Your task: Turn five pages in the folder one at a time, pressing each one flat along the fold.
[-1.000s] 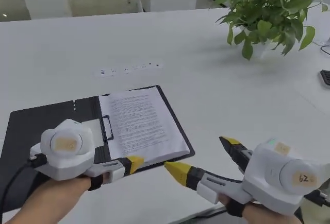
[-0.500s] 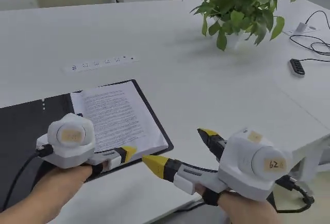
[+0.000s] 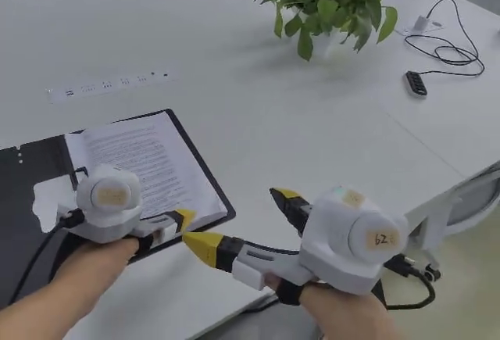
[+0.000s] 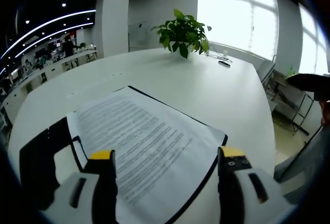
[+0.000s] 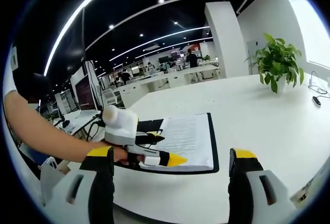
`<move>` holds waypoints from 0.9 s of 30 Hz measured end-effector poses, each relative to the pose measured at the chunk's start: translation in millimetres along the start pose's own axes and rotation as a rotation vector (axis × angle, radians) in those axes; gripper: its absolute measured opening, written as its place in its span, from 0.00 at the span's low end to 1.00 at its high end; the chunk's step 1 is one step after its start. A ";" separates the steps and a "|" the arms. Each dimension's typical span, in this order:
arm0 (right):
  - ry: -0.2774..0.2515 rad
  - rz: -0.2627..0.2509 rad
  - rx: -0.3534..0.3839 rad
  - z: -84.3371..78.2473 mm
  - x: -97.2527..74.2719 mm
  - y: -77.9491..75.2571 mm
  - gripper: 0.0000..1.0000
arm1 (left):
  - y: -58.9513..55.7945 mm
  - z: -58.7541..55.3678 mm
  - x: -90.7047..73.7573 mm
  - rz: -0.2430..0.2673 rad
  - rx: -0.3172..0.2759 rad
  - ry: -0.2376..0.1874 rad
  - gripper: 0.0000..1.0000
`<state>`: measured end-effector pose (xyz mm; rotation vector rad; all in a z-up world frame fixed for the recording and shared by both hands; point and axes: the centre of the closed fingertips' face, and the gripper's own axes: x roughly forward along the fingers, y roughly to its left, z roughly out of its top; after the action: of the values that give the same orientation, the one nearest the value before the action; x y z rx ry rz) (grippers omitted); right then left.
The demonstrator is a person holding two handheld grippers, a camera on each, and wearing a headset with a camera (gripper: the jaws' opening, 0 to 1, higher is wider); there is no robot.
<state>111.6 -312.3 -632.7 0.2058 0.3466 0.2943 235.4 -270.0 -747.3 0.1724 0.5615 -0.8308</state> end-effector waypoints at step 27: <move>-0.013 0.002 0.059 2.5 7.1 -6.9 0.91 | 2.0 -19.9 21.9 0.072 0.055 0.030 0.47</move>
<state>120.7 -316.9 -634.3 0.2660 0.3423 0.2843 240.6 -275.8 -775.8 0.2550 0.5579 -0.7748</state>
